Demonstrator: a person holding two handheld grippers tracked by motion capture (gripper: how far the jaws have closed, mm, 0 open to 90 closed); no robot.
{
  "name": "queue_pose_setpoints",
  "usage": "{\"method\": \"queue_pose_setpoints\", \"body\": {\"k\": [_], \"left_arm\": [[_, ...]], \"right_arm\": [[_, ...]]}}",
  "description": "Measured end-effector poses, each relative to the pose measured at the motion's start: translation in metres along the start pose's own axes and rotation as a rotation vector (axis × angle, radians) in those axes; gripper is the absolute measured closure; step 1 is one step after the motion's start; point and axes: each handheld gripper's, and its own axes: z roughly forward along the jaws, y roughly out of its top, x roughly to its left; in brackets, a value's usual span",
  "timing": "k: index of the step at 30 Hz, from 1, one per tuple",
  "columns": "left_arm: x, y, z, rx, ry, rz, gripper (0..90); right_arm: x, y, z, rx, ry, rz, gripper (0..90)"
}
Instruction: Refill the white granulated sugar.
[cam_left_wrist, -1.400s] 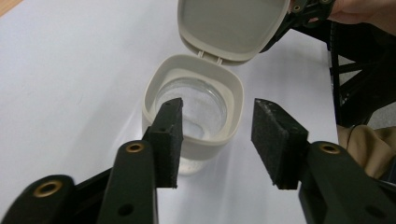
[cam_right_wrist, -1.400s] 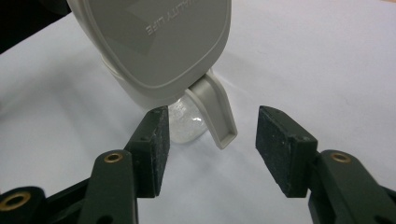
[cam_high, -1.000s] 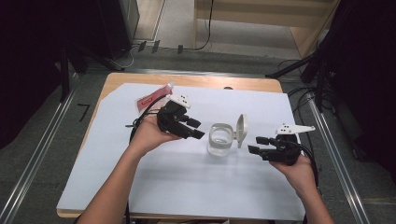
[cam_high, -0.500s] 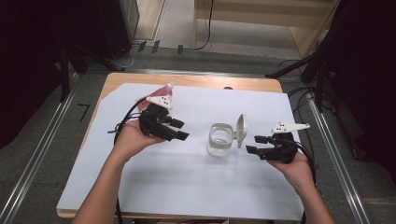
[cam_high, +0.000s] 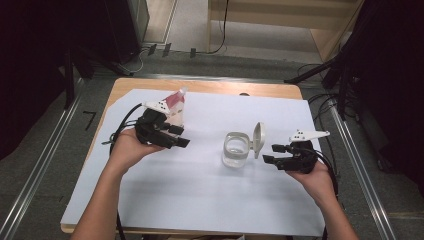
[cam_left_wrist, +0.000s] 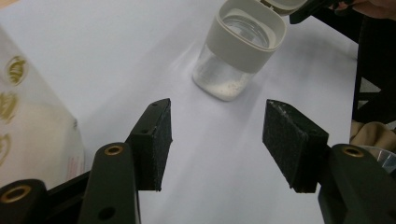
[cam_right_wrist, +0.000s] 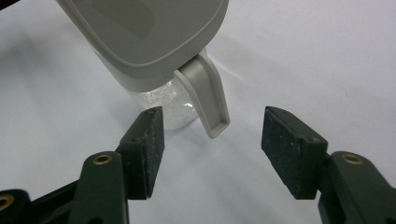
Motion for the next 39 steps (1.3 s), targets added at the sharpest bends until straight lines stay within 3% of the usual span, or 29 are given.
{"method": "queue_pose_setpoints", "body": {"k": [10,18,26,33,37,39], "left_arm": [[0.008,-0.012,-0.021,0.003,0.052,-0.03,43.0],[0.013,-0.022,-0.037,0.0,0.067,-0.046,42.6],[0.019,-0.035,-0.058,-0.035,0.088,-0.096,43.0],[0.026,-0.048,-0.078,-0.028,0.149,-0.133,43.8],[0.033,-0.053,-0.088,-0.087,0.172,-0.167,43.5],[0.036,-0.053,-0.087,-0.087,0.19,-0.166,43.5]], "right_arm": [[-0.001,0.0,0.0,0.007,-0.006,0.005,39.8],[-0.004,0.001,0.0,0.003,-0.011,0.012,39.8],[-0.006,0.002,0.001,0.006,-0.012,0.013,40.0],[-0.006,0.004,0.002,0.007,-0.012,0.004,40.0],[-0.007,0.004,0.002,0.001,-0.015,0.001,40.0],[-0.008,0.004,0.003,0.002,-0.013,0.006,40.1]]}}
